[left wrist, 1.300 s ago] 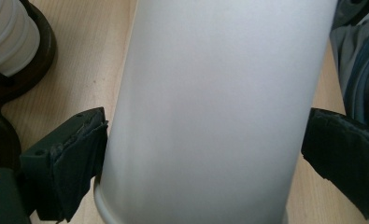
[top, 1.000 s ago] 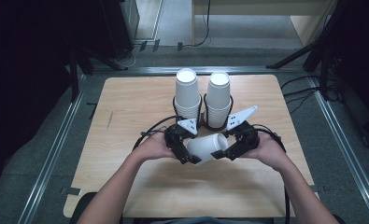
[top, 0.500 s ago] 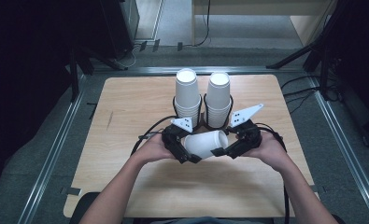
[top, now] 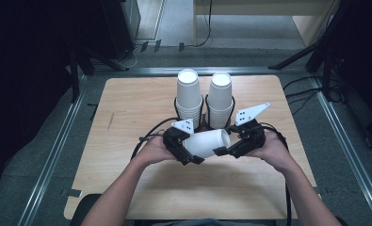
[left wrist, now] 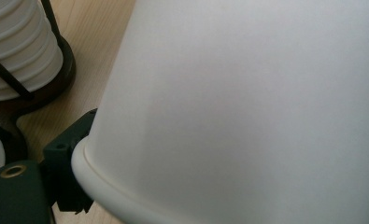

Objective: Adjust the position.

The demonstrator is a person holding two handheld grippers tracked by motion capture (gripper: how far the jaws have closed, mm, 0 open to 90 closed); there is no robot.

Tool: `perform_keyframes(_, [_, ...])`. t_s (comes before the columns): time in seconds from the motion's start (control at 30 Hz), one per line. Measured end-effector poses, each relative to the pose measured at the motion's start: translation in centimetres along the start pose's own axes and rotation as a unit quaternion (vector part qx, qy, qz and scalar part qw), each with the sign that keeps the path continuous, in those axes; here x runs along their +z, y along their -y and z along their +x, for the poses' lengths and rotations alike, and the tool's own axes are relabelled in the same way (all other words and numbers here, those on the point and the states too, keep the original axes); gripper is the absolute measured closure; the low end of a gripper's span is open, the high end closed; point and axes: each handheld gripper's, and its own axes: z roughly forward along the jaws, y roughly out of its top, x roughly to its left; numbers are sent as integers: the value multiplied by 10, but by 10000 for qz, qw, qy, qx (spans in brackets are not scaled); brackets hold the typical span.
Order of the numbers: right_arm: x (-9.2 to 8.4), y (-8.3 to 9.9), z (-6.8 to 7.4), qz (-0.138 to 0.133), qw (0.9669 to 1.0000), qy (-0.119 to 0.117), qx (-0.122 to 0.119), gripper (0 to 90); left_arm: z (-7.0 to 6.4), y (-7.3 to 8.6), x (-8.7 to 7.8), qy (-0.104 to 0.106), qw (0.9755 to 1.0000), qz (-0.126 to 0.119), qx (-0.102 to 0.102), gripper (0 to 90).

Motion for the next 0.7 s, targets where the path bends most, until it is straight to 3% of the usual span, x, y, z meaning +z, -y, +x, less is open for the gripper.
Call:
perform_keyframes(0.33, [5,-1,-2,54,9996,85,265,181,4,1,-10,-27,9997,-104,-222,123])
perform_keyframes(0.47, [6,1,-2,168,9993,297,172,181,7,-1,-17,-27,9996,-27,-296,126])
perform_keyframes(0.7, [2,5,-2,339,9988,347,-41,181,11,-4,-29,-70,9993,179,-312,126])
